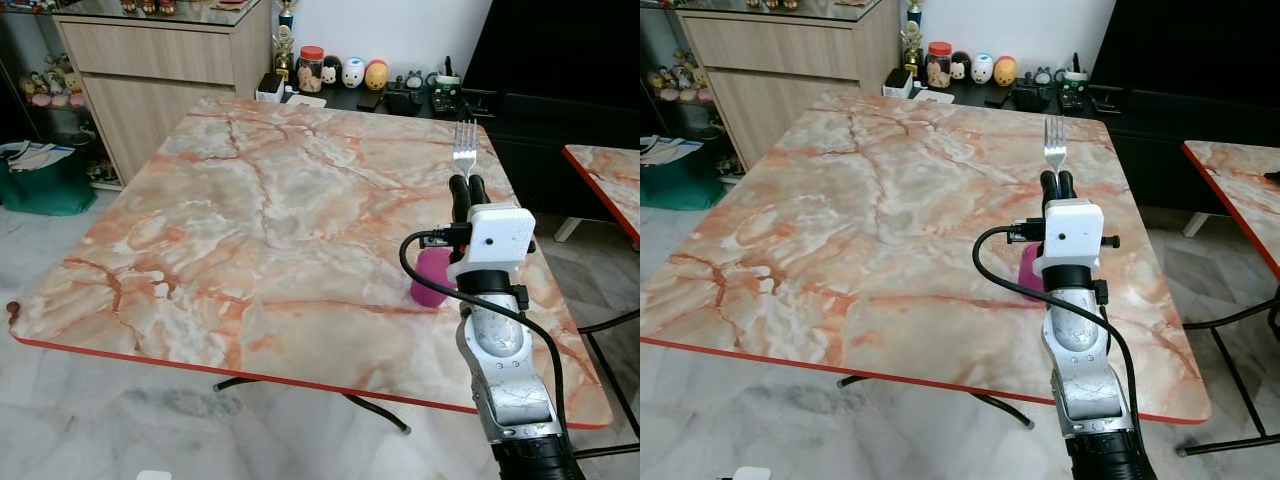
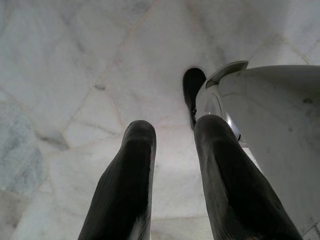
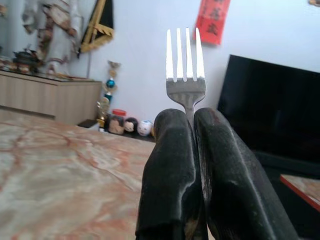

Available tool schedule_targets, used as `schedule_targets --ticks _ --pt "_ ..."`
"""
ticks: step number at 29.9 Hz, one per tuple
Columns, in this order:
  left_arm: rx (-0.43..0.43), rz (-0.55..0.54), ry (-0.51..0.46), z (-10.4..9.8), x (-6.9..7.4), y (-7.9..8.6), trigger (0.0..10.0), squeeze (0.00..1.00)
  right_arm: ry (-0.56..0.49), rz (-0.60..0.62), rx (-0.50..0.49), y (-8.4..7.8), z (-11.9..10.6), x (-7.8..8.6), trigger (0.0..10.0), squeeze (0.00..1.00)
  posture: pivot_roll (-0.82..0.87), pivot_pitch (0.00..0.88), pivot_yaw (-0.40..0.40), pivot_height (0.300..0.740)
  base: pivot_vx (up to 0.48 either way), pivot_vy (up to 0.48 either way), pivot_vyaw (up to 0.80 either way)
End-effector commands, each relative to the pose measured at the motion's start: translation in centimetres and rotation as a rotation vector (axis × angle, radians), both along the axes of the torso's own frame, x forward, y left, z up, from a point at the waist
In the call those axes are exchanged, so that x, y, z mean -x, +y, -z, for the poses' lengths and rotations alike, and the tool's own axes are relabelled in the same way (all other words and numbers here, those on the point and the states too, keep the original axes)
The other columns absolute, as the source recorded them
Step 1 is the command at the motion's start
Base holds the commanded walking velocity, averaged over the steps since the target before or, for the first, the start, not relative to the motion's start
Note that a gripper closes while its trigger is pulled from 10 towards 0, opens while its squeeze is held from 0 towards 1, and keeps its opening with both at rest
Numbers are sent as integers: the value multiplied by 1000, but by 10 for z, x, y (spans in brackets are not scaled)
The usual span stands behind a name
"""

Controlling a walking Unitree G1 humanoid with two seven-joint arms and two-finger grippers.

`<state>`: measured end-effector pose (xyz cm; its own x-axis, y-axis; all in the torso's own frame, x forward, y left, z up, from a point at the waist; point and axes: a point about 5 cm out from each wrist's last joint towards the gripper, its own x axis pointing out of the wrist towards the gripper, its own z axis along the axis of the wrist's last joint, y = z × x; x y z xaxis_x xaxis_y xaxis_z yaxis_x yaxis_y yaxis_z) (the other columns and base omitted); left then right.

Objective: Setting the table

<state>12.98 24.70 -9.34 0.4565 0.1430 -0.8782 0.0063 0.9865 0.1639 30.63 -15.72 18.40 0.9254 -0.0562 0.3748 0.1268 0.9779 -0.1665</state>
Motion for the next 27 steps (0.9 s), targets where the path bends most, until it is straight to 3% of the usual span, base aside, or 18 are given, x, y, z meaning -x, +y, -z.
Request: schedule_targets --ticks 1,27 --pt "5 -2 12 1 1 -2 10000 0 5 31 -8 -10 -2 -3 10000 0 80 0 -62 715 0 -285 0" --pt "1 -6 -3 0 -2 -3 10000 0 13 27 12 -14 -5 -9 10000 0 80 0 -69 715 0 -349 0"
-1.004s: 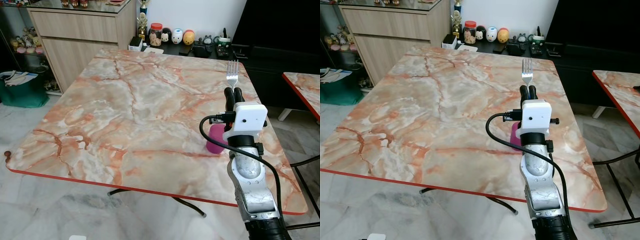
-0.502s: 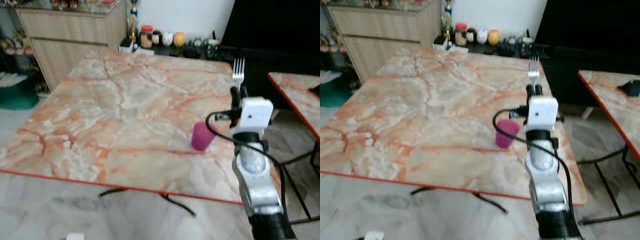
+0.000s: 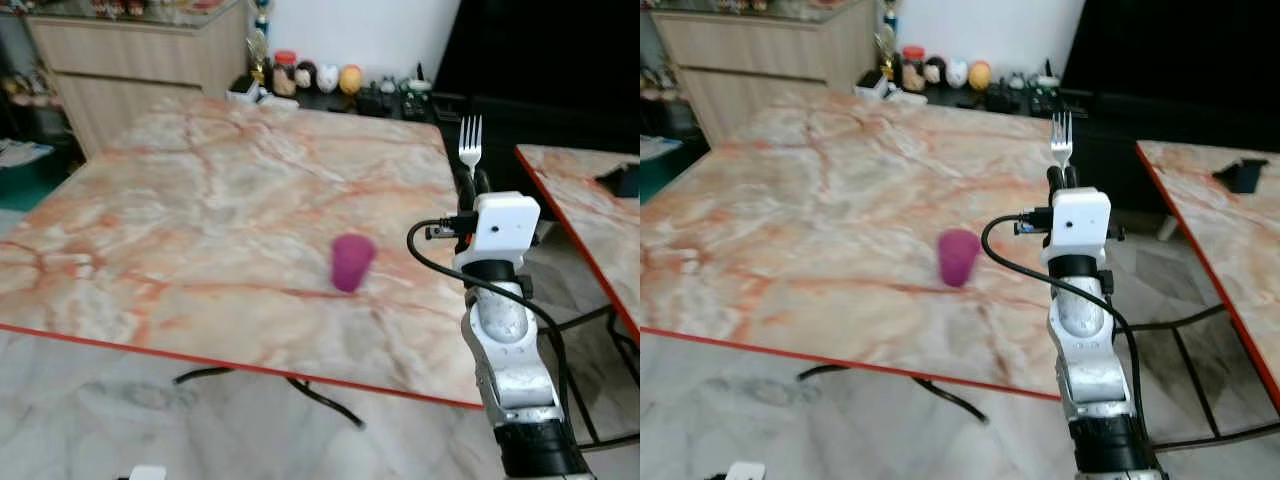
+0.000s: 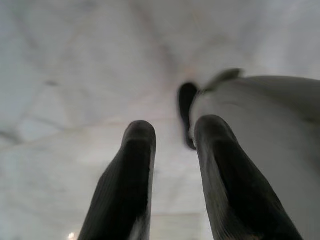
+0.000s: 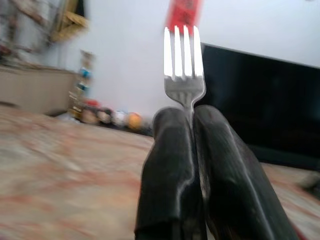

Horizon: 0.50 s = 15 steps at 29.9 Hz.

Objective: Setting the table

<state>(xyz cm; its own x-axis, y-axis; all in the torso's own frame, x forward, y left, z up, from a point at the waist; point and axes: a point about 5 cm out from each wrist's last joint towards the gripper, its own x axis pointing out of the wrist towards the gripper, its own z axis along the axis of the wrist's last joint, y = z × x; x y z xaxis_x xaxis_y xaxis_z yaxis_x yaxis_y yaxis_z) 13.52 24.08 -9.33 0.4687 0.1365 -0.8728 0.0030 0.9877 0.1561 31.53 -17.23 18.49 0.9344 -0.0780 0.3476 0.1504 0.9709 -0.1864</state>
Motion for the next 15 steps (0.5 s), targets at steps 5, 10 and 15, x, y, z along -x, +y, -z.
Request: schedule_targets --ticks 5,10,15 --pt "-6 0 10 0 3 3 10000 0 -20 -2 1 0 -5 0 10000 0 81 0 -71 715 0 -339 0" --pt "-5 5 11 0 3 2 10000 0 -19 -2 0 0 -5 0 10000 0 79 0 -70 715 0 -337 0" --pt "-6 9 12 1 4 2 10000 0 -17 -10 -1 2 -4 0 10000 0 78 0 -70 715 0 -339 0"
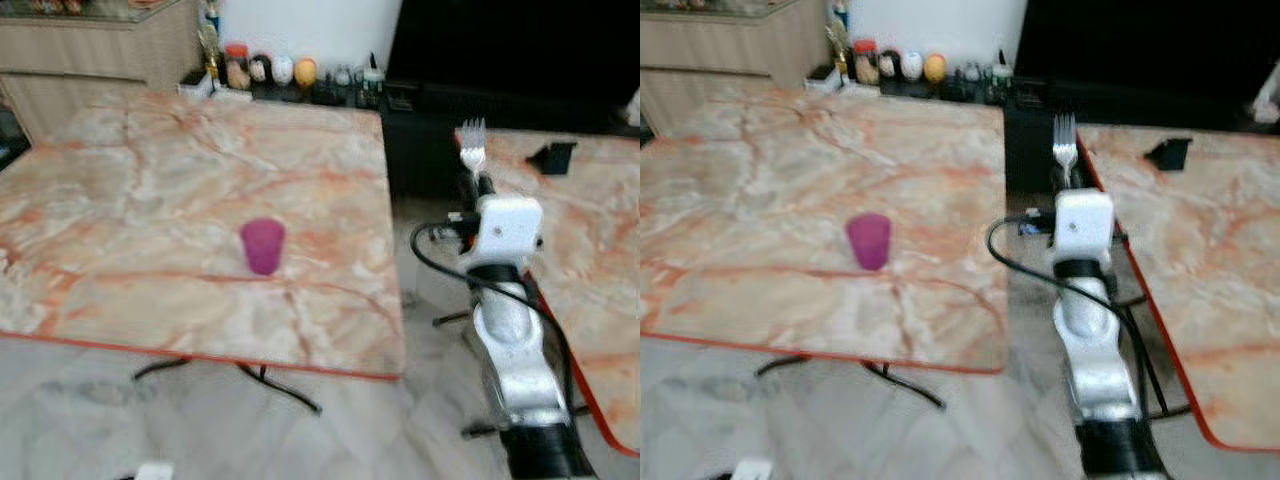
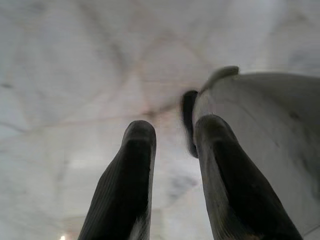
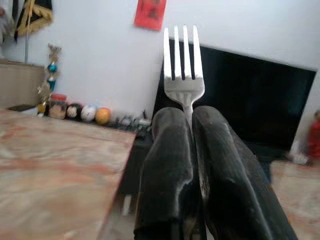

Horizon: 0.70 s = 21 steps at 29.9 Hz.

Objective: Setting the table

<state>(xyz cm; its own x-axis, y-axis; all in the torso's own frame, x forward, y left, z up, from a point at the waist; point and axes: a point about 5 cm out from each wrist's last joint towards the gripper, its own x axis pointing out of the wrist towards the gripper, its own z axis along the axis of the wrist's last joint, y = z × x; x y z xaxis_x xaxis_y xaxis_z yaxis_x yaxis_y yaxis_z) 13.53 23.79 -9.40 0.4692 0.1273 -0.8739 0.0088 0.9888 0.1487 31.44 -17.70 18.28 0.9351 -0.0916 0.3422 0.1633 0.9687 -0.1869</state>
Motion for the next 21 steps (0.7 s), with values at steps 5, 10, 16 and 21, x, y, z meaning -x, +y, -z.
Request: schedule_targets --ticks 5,10,16,21 --pt "-14 6 12 0 4 5 10000 0 -17 -31 4 8 -5 0 10000 0 76 0 -68 715 0 -338 0" --pt "-14 15 14 0 5 5 10000 0 -21 -31 4 8 -5 0 10000 0 73 0 -65 715 0 -339 0" --pt "-19 26 16 0 5 5 10000 0 -23 -40 2 11 -4 0 10000 0 76 0 -60 715 0 -339 0" --pt "-23 32 17 0 5 6 10000 0 -32 -35 -6 11 -5 0 10000 0 71 0 -47 715 0 -339 0"
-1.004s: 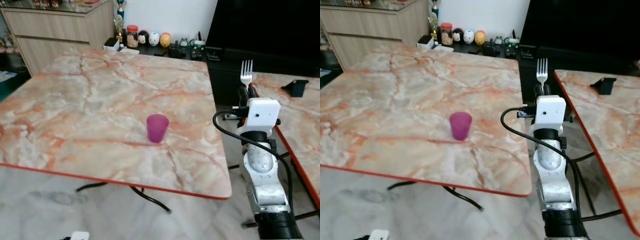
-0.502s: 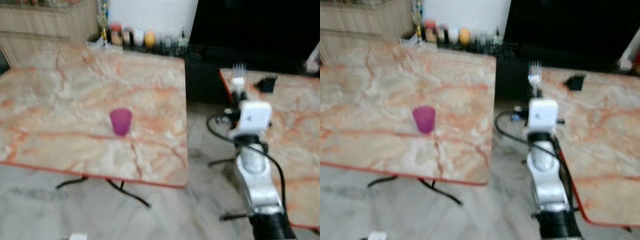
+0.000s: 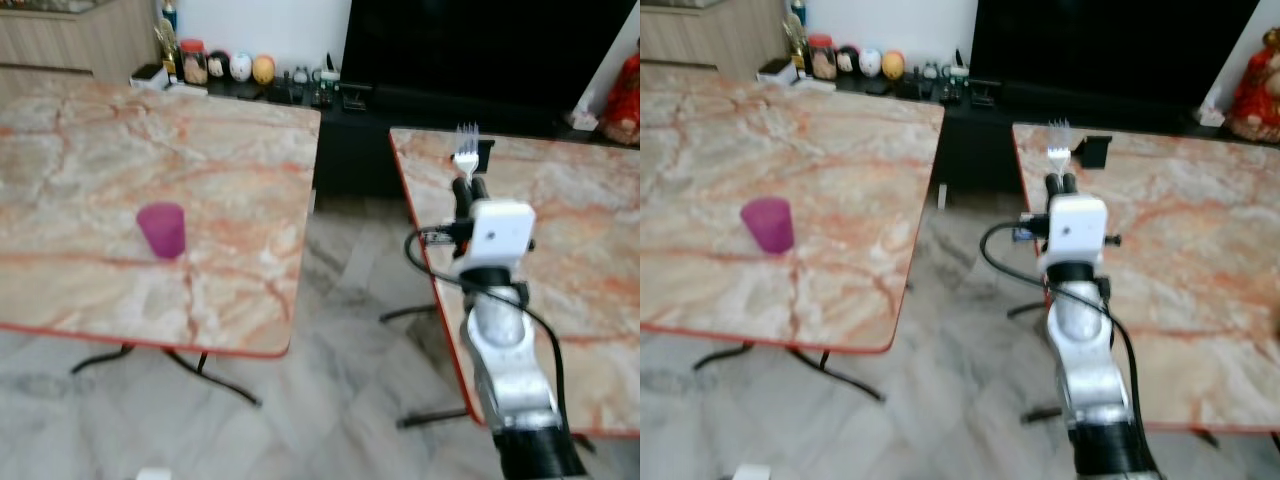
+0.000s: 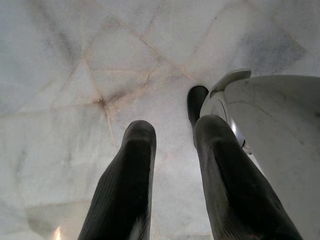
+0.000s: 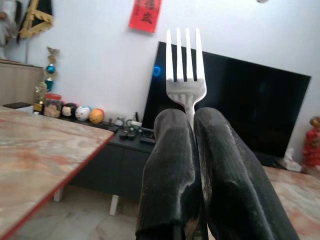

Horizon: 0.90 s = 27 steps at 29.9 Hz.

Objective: Setting the table

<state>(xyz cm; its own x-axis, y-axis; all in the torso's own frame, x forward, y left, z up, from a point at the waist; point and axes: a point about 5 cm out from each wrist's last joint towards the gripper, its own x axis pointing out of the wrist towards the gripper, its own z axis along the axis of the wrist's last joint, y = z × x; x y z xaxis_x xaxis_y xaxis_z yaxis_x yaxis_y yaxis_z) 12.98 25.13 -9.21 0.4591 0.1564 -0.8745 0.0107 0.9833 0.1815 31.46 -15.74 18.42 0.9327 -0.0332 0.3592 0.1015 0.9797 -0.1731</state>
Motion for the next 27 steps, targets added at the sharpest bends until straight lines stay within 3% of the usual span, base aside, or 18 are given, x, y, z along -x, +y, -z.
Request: schedule_targets --ticks 1,27 --pt "8 36 7 2 -1 -7 10000 0 -15 34 5 -9 -4 1 10000 0 69 0 -46 715 0 -334 0" --pt "5 46 9 1 -3 -6 10000 0 -25 52 -5 -12 -6 3 10000 0 55 0 -34 715 0 -337 0"
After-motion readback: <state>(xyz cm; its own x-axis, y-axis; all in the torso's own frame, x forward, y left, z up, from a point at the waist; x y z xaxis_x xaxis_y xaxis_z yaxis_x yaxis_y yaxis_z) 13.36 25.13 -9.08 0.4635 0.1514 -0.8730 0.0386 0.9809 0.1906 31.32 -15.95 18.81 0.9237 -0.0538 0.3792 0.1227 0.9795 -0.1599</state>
